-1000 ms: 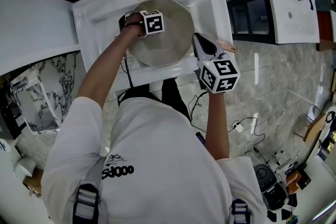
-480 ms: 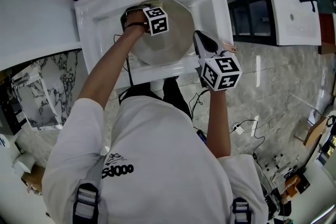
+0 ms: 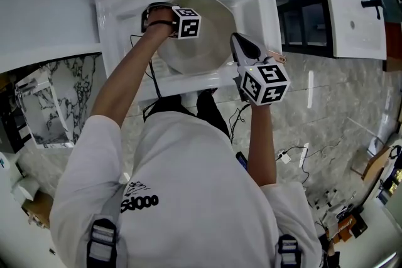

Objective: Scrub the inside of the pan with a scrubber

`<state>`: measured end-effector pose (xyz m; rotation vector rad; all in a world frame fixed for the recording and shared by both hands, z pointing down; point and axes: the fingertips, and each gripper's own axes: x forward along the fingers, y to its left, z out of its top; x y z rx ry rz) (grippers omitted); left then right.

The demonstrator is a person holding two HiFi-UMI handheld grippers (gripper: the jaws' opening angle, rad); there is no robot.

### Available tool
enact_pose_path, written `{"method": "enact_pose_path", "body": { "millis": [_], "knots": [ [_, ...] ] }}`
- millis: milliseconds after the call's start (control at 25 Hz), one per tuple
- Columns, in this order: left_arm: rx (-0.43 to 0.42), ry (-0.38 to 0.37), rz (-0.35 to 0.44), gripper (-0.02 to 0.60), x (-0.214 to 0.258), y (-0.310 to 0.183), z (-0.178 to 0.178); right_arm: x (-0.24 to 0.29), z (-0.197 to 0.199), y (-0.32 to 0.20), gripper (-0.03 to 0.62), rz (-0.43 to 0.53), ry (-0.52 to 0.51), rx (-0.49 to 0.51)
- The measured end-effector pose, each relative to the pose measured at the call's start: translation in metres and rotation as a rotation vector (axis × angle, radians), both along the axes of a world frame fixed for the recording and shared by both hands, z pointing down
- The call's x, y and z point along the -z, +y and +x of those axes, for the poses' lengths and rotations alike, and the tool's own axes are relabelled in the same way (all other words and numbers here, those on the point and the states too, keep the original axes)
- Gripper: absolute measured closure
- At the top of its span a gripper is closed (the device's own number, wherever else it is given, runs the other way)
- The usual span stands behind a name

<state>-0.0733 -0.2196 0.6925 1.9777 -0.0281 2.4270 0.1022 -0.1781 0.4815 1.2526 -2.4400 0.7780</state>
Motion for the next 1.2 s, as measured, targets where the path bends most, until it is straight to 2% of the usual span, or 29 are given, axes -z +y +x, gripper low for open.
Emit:
{"method": "enact_pose_path", "body": {
  "millis": [160, 360, 480, 640, 760, 920, 1200],
  "knots": [
    [-0.013, -0.072, -0.136, 0.515, -0.002, 0.027, -0.013, -0.001, 0.0, 0.003, 0.585, -0.003, -0.007, -0.004],
    [-0.034, -0.111, -0.212, 0.515, -0.002, 0.044, -0.017, 0.003, -0.001, 0.007, 0.585, -0.001, -0.023, -0.006],
    [-0.068, -0.118, -0.27, 0.515, -0.015, 0.057, -0.013, 0.005, -0.003, 0.009, 0.585, 0.002, -0.026, -0.006],
    [-0.088, -0.12, -0.414, 0.517, -0.012, 0.088, -0.009, 0.009, 0.0, 0.013, 0.585, 0.012, -0.033, -0.009],
    [-0.084, -0.099, -0.507, 0.517, -0.01, 0.107, -0.005, 0.011, 0.0, 0.016, 0.585, 0.025, -0.042, -0.013],
    [-0.037, -0.034, -0.633, 0.518, -0.005, 0.129, 0.004, 0.01, 0.0, 0.02, 0.585, 0.018, -0.037, -0.015],
    [0.024, 0.092, -0.771, 0.518, -0.001, 0.153, 0.034, 0.005, 0.003, 0.025, 0.585, 0.002, -0.03, -0.026]
  ]
}}
